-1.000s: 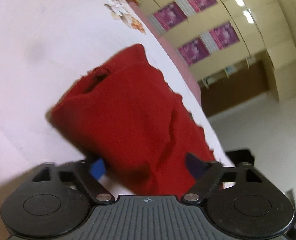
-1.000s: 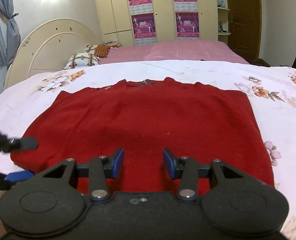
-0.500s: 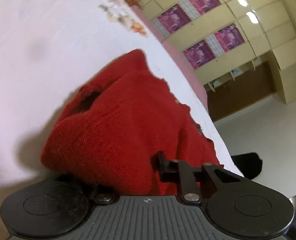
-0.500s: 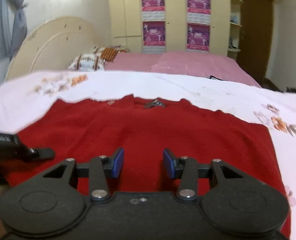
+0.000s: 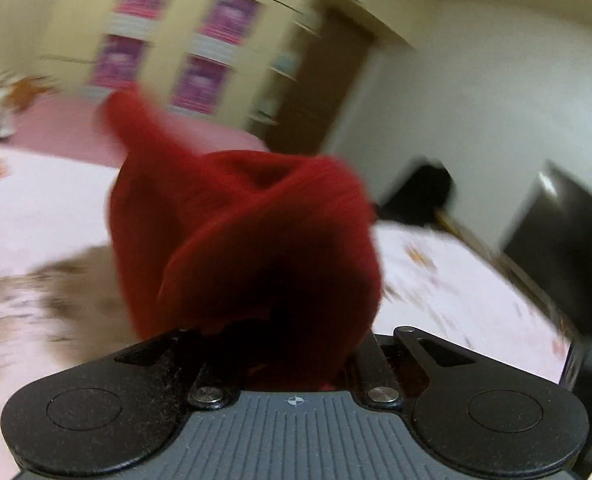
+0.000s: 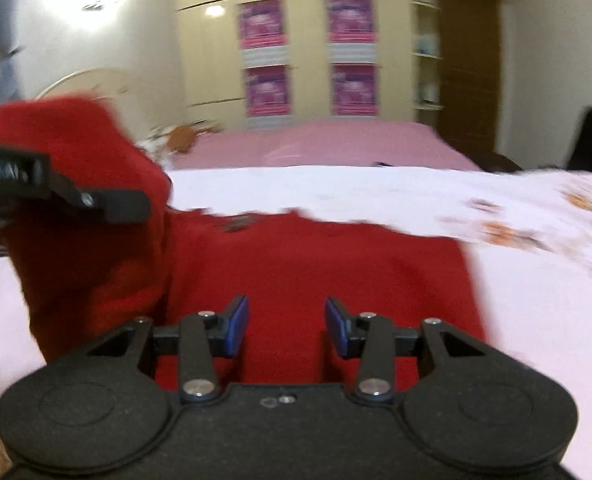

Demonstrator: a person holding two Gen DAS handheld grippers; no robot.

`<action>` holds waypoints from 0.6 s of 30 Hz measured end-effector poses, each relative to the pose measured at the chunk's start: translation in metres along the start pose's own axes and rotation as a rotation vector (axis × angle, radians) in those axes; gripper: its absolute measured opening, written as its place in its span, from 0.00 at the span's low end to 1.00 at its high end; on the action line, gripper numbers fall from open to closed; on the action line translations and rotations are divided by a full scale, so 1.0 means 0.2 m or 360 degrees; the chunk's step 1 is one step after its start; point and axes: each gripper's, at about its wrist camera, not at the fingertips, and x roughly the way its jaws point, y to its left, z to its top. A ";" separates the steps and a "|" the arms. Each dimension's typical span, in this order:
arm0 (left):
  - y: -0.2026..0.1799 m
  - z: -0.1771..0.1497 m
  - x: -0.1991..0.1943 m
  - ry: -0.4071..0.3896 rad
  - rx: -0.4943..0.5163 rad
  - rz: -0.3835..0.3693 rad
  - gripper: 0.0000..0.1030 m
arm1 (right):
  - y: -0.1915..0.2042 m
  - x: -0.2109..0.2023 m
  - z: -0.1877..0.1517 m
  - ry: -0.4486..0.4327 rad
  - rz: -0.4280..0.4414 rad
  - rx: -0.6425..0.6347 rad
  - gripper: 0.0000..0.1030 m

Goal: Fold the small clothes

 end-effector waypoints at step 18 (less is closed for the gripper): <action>-0.15 -0.04 -0.23 0.0185 0.0235 0.0124 0.84 | -0.46 -0.37 -0.09 0.0031 0.0100 0.0589 0.43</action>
